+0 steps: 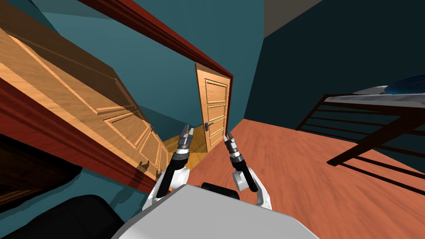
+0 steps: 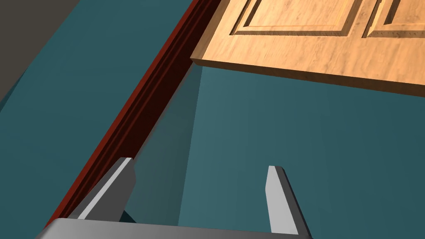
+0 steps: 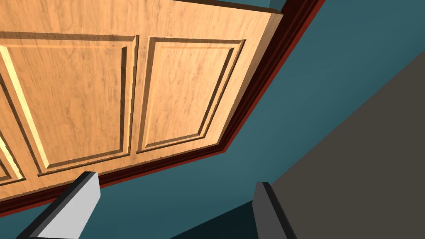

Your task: Push the door open

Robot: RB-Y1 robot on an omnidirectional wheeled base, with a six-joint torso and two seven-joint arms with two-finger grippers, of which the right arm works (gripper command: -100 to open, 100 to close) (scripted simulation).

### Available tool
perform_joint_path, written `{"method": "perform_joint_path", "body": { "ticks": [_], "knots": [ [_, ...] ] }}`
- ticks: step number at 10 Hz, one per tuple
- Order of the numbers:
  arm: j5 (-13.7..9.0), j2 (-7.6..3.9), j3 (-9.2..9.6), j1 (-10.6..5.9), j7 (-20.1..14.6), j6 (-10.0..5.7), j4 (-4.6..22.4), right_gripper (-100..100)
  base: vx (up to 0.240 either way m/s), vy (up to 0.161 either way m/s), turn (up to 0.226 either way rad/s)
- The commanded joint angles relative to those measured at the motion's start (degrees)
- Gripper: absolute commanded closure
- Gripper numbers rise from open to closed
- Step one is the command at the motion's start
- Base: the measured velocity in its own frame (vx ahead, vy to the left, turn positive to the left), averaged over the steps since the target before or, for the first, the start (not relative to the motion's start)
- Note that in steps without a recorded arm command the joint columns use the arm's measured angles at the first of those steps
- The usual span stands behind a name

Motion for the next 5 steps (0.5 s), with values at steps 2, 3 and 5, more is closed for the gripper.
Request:
{"method": "perform_joint_path", "body": {
  "ticks": [2,3,5],
  "knots": [
    [-0.2,-0.02,2.48,-1.67,-0.61,0.32,2.74,-100,0.095,-0.016,-0.047],
    [-0.32,-0.1,3.35,-2.38,-0.89,0.48,3.75,-100,0.094,-0.019,-0.04],
    [-0.67,-0.3,5.94,-4.51,-1.73,0.99,6.78,-100,0.143,-0.025,-0.057]
  ]
}}
